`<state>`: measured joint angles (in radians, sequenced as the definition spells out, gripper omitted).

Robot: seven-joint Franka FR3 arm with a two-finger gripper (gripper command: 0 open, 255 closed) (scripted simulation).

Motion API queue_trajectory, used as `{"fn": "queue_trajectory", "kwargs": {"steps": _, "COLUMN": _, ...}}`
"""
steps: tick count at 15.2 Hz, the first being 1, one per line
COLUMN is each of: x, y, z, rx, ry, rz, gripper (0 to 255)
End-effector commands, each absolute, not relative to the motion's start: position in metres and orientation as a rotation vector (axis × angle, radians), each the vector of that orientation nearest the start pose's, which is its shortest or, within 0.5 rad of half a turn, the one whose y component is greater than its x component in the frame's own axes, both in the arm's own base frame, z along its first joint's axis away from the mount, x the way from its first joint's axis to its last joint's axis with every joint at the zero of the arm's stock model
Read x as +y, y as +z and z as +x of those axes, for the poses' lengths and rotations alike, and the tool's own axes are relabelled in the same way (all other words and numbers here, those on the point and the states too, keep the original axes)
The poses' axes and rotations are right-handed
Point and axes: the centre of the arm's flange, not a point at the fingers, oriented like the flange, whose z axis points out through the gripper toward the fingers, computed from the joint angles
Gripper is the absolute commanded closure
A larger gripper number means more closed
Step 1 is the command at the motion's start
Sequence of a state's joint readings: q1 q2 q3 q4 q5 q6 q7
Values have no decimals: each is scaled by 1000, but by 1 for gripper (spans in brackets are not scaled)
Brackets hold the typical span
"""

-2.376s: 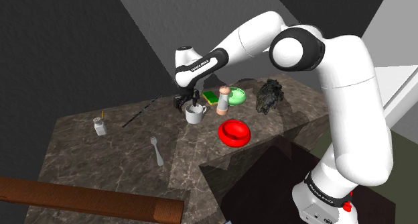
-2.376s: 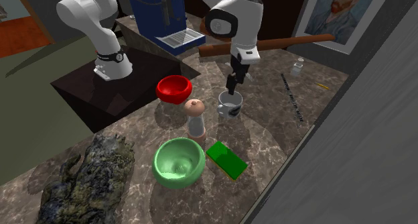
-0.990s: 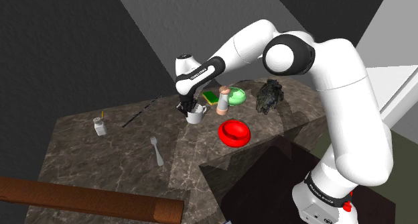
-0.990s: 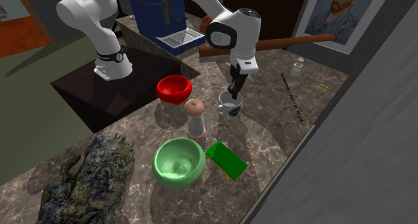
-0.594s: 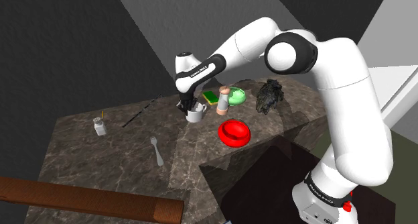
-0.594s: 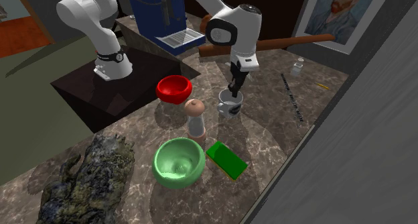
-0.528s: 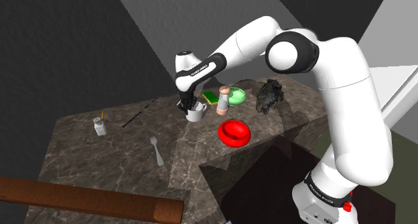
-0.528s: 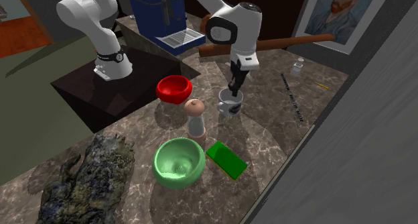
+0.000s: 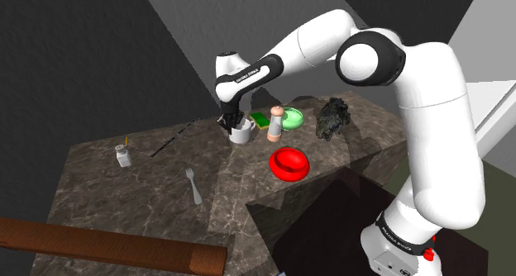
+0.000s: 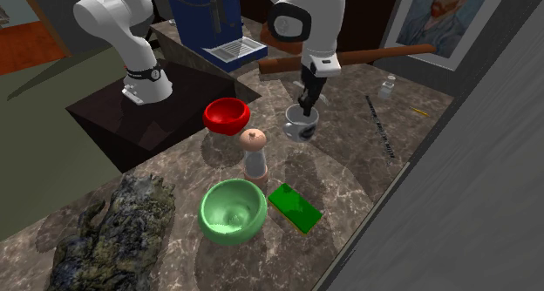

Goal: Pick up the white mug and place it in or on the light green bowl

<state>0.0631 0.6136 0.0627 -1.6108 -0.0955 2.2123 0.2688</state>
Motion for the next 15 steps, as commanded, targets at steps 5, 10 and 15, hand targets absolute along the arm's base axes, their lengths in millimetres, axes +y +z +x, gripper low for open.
{"fn": "queue_trajectory", "kwargs": {"steps": 5, "x": 78, "y": 300, "z": 687, "rx": 154, "ry": 4, "rz": -3179, "gripper": 255}}
{"fn": "queue_trajectory", "kwargs": {"steps": 10, "x": 78, "y": 327, "z": 687, "rx": 154, "ry": 4, "rz": -3179, "gripper": 255}}
{"fn": "queue_trajectory", "kwargs": {"steps": 15, "x": 78, "y": 353, "z": 687, "rx": 154, "ry": 4, "rz": -3179, "gripper": 255}}
